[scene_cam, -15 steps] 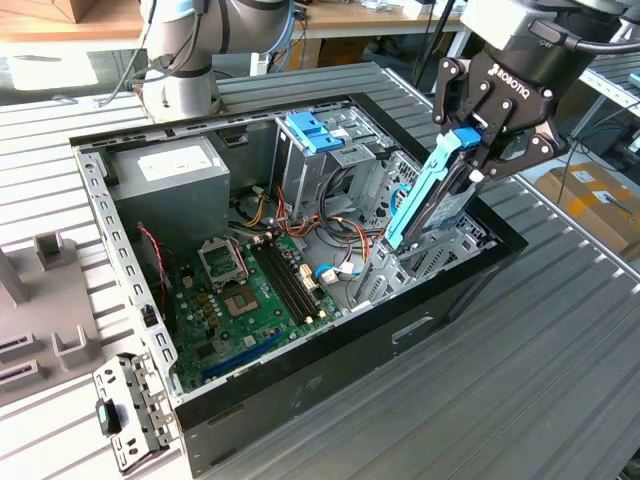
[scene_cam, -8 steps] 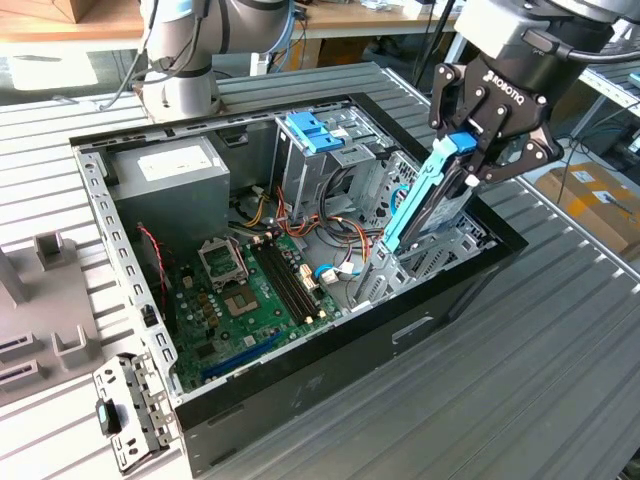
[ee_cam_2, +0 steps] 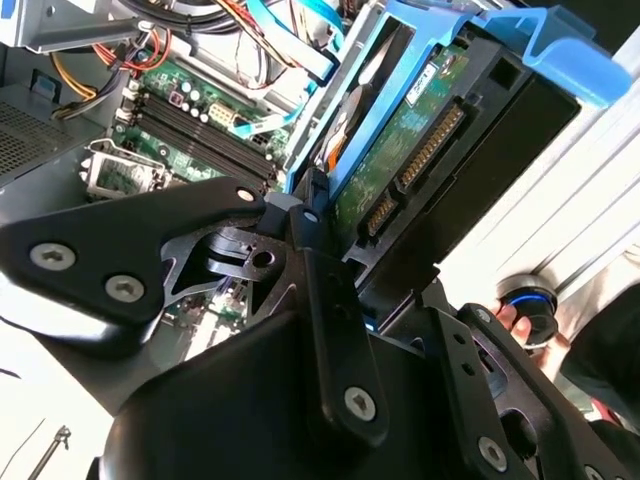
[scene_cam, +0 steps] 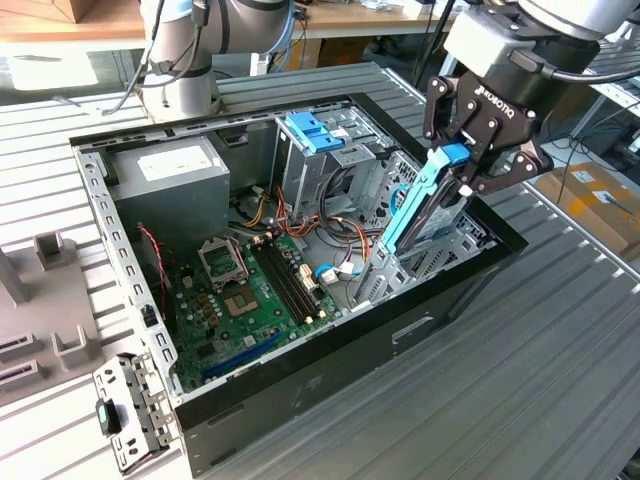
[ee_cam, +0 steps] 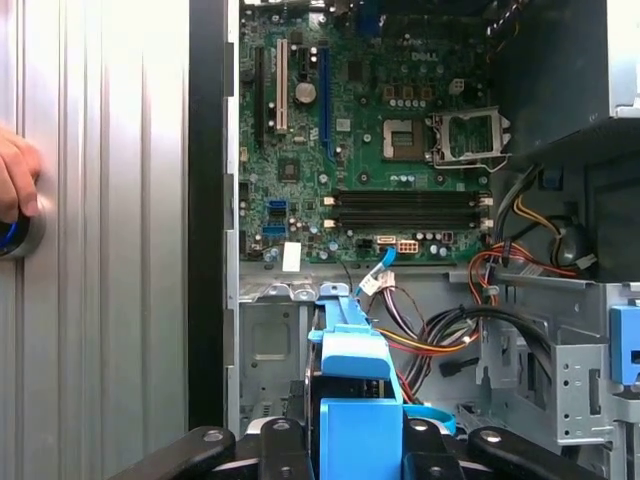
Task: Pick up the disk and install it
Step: 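Insert the disk into the insertion slot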
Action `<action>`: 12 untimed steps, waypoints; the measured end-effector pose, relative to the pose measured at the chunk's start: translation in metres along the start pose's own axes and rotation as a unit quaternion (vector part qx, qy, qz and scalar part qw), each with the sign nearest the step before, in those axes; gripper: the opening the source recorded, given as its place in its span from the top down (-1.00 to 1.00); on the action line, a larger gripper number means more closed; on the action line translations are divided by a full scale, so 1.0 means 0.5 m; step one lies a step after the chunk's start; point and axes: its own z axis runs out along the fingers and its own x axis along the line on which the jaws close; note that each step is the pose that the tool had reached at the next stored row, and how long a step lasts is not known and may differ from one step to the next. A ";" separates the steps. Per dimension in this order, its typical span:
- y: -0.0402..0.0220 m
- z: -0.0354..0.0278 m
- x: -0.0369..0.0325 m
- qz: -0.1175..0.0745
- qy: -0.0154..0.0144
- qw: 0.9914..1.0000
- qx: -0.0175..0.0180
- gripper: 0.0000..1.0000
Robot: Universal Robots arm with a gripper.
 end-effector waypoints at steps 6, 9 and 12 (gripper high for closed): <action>0.002 0.016 0.001 0.000 0.000 1.000 0.000 0.28; 0.003 0.023 0.001 0.000 0.000 1.000 0.000 0.28; 0.004 0.028 0.001 0.000 0.000 1.000 0.000 0.28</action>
